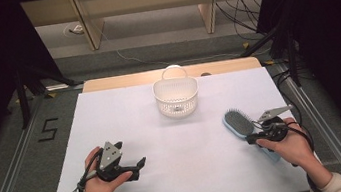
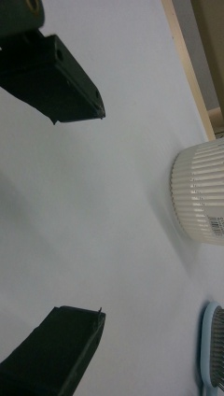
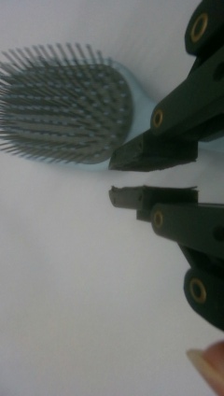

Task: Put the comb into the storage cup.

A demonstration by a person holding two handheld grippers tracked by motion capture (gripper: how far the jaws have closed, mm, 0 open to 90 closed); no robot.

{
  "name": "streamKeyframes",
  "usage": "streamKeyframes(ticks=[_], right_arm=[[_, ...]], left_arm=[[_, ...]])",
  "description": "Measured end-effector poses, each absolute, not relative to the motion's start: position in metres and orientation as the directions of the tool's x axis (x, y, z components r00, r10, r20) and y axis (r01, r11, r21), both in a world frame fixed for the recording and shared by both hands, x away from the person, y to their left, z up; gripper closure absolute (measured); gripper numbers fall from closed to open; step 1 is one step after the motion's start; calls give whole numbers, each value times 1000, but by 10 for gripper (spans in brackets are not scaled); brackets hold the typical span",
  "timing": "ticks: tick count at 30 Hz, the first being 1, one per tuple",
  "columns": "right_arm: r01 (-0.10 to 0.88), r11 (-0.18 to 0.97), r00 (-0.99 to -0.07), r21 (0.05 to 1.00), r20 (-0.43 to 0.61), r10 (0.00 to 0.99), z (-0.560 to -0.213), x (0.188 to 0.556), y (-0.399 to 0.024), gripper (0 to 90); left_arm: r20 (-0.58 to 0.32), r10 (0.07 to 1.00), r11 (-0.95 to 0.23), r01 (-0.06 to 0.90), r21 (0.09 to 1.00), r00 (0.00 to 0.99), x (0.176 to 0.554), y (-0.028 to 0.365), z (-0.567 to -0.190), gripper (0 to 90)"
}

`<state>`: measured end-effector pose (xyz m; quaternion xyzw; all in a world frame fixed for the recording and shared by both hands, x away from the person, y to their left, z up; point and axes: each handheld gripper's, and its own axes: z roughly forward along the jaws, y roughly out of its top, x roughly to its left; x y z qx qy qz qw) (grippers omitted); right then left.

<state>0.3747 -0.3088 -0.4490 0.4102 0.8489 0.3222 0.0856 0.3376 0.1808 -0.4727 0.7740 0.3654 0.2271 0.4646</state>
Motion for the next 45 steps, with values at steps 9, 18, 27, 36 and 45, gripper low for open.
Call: streamKeyframes(ticks=[9, 18, 27, 36, 45], right_arm=[[380, 125, -663, 917, 176, 728, -432, 366, -320, 511], [274, 29, -714, 961, 183, 676, -428, 366, -321, 300], [223, 80, -694, 972, 100, 713, -422, 363, -321, 155], [209, 147, -674, 967, 34, 738, -419, 366, -326, 39], [231, 209, -673, 950, 1, 740, -418, 372, -331, 15]], left_arm=[[13, 779, -301, 354, 885, 627, 337, 181, -472, 33], [17, 778, -305, 355, 884, 627, 338, 182, -472, 43], [24, 787, -307, 358, 882, 617, 338, 184, -471, 41], [38, 794, -313, 353, 882, 607, 340, 187, -470, 1], [55, 797, -327, 354, 876, 602, 341, 187, -469, 0]])
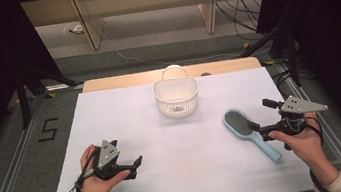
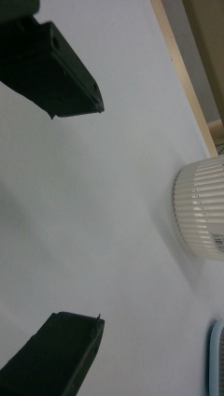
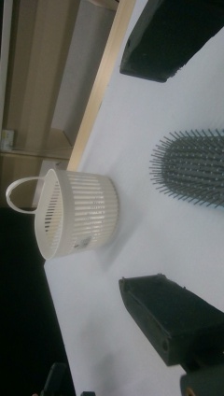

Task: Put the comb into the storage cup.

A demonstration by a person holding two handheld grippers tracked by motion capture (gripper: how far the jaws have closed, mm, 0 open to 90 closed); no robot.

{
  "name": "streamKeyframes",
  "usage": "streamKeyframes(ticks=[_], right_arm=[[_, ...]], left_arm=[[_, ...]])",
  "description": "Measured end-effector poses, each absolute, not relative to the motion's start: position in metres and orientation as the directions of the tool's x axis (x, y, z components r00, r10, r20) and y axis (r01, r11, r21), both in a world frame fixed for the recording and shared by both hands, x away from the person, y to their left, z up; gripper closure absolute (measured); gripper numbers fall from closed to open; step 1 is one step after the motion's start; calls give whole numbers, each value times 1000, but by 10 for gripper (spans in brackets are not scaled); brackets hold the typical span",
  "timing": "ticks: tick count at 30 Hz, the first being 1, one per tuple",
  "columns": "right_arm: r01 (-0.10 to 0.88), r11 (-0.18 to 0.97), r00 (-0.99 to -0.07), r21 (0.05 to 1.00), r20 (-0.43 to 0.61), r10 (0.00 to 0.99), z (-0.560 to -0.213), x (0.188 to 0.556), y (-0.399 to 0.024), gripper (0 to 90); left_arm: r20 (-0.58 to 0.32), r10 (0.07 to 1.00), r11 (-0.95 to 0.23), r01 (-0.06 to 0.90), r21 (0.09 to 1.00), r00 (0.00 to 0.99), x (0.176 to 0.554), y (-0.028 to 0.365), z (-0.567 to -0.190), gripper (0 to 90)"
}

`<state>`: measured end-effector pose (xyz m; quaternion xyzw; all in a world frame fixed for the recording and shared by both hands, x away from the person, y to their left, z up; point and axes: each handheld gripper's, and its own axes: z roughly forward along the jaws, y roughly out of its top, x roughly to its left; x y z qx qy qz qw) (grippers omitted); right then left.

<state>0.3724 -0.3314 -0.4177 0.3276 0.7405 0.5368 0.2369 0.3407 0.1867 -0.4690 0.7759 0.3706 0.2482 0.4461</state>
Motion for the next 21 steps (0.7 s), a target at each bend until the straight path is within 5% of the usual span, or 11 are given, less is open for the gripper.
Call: streamKeyframes(ticks=[11, 21], right_arm=[[320, 256, -635, 912, 6, 773, -415, 380, -341, 82], [519, 414, -620, 748, -5, 785, -416, 395, -345, 161]], left_arm=[[46, 798, -319, 356, 879, 601, 341, 186, -469, 0], [43, 798, -317, 357, 879, 602, 341, 186, -469, 0]])
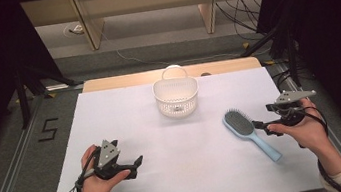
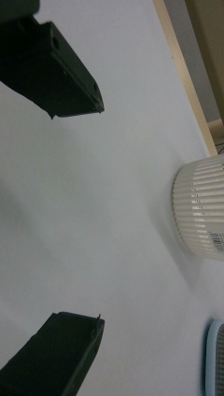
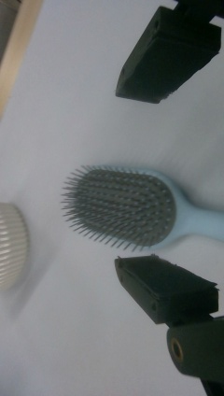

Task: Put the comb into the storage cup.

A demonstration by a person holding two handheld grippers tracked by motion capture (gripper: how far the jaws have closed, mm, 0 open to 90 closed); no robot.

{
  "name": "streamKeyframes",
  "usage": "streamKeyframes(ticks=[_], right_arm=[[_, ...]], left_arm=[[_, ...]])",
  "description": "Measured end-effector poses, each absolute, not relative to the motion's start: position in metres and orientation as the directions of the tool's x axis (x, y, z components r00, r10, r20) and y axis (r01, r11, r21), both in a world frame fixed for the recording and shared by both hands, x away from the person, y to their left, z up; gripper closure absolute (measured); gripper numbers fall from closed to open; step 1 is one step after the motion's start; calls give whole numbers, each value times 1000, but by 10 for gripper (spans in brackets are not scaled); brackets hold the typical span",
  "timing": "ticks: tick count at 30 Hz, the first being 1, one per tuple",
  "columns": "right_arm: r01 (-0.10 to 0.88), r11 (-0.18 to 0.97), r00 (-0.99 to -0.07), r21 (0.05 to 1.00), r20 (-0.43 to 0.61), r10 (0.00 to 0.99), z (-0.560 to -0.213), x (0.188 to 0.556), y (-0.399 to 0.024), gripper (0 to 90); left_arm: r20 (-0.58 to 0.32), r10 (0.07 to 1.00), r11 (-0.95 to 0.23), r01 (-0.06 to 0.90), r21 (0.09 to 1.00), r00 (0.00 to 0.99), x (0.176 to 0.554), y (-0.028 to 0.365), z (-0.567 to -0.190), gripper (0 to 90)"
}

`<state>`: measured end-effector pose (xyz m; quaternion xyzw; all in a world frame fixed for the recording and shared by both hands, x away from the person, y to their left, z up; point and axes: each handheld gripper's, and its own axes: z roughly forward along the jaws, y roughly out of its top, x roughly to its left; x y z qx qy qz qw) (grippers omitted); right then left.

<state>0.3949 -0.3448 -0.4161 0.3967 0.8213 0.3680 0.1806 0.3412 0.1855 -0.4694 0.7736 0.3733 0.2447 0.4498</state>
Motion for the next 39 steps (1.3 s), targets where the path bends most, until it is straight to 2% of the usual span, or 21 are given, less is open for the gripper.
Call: streamKeyframes(ticks=[7, 8, 12, 19, 25, 28, 39], right_arm=[[649, 492, -617, 580, 24, 787, -429, 401, -336, 177], [649, 492, -617, 580, 24, 787, -429, 401, -336, 177], [701, 550, -628, 454, 29, 777, -436, 406, -324, 267], [760, 563, -607, 323, 43, 794, -441, 414, -312, 311], [781, 574, -599, 245, 34, 800, -446, 419, -305, 323], [786, 578, -598, 220, 30, 801, -447, 421, -302, 356], [788, 603, -607, 128, -10, 795, -453, 424, -290, 384]], left_arm=[[43, 798, -316, 356, 879, 602, 342, 185, -470, 0], [43, 798, -316, 356, 879, 602, 342, 185, -470, 0], [39, 797, -313, 358, 880, 603, 341, 185, -470, 0], [36, 796, -311, 359, 880, 604, 341, 185, -470, 0], [34, 795, -310, 358, 881, 605, 341, 185, -470, 0], [34, 795, -311, 358, 880, 606, 342, 185, -470, 0], [33, 793, -310, 357, 881, 608, 342, 185, -470, 0]])
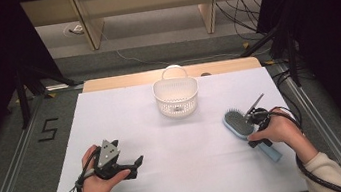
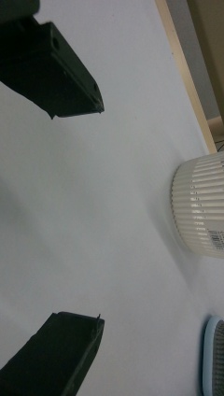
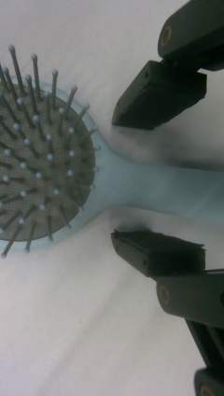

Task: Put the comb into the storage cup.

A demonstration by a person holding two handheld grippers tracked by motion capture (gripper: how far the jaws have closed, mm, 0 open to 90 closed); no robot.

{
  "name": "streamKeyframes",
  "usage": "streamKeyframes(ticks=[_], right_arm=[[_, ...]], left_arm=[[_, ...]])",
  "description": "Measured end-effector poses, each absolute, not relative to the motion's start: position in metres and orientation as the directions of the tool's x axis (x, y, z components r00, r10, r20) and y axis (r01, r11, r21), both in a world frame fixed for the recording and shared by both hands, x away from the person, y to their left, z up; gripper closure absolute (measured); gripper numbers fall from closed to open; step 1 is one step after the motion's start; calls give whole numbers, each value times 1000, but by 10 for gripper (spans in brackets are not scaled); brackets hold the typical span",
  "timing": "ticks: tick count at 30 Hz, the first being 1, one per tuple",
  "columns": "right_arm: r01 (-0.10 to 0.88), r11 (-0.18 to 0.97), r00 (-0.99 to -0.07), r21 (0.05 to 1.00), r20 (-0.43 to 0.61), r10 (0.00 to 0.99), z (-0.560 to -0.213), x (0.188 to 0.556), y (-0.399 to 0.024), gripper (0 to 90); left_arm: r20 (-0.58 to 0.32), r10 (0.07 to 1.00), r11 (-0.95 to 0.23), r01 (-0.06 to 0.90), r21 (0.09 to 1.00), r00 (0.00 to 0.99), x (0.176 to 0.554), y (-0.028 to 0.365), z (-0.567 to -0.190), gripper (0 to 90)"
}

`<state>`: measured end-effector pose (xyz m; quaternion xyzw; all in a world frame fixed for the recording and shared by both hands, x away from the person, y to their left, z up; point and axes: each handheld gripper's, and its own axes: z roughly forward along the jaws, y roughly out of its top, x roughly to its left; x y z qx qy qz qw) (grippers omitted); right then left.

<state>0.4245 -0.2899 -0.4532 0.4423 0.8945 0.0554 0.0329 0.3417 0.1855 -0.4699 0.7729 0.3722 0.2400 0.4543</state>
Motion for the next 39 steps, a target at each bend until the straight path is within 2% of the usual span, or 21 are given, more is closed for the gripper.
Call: streamKeyframes(ticks=[13, 23, 26, 39], right_arm=[[806, 586, -587, 85, -18, 809, -451, 429, -281, 516], [820, 570, -570, 55, -15, 822, -452, 435, -280, 582], [827, 562, -561, 36, -22, 827, -451, 437, -276, 639], [844, 534, -534, 38, -17, 845, -451, 436, -276, 699]], left_arm=[[29, 793, -308, 359, 881, 609, 342, 185, -470, 1], [29, 789, -311, 359, 880, 613, 341, 184, -470, 6], [28, 789, -311, 360, 879, 614, 341, 184, -471, 7], [26, 789, -310, 361, 880, 614, 341, 184, -471, 9]])
